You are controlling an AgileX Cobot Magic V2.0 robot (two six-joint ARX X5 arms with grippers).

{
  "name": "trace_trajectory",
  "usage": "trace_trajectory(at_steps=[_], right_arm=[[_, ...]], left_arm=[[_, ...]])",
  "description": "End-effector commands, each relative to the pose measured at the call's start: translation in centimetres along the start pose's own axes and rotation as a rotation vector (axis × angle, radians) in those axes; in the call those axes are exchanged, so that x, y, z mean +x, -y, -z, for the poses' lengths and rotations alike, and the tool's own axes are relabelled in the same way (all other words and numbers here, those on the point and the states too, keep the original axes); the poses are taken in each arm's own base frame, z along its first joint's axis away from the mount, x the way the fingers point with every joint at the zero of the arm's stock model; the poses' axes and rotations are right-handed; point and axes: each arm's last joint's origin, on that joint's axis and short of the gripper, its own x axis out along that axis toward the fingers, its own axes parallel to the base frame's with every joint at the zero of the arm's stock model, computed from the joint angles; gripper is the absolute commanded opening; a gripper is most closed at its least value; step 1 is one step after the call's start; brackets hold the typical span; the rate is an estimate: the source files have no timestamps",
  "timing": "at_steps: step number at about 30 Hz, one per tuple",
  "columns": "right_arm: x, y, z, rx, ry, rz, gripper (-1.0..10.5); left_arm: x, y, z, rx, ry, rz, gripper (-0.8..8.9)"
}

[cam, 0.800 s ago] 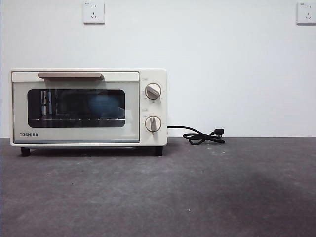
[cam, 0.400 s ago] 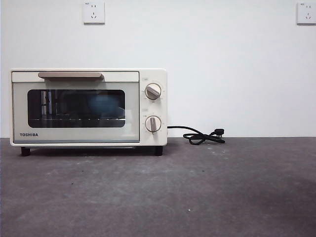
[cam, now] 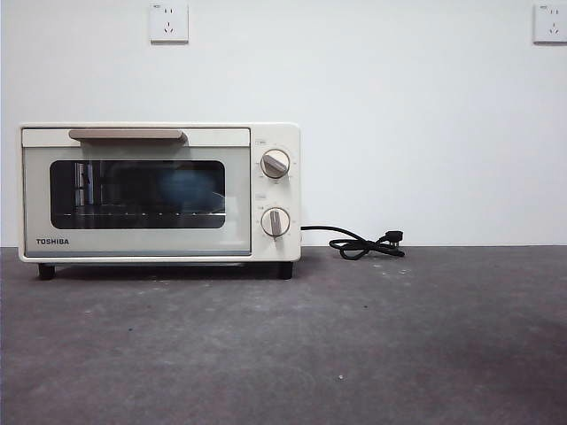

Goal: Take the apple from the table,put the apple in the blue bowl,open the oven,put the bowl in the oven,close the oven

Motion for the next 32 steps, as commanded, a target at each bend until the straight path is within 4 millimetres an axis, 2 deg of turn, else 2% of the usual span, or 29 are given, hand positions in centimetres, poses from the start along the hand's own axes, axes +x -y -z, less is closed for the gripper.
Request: trace_trajectory(at_steps=[1, 4, 32], right_arm=[[0.08, -0.02, 0.27, 0.02, -0.005, 0.002, 0.0], [0.08, -0.02, 0.21, 0.069, 0.001, 0.002, 0.0], [0.09, -0.02, 0.22, 0.068, 0.0, 0.002, 0.0]], left_arm=[[0.11, 0.04, 0.29, -0.008, -0.005, 0.005, -0.04], [0.11, 0.04, 0.29, -0.008, -0.005, 0.005, -0.03], [0.12, 0.04, 0.3, -0.008, -0.006, 0.005, -0.04]])
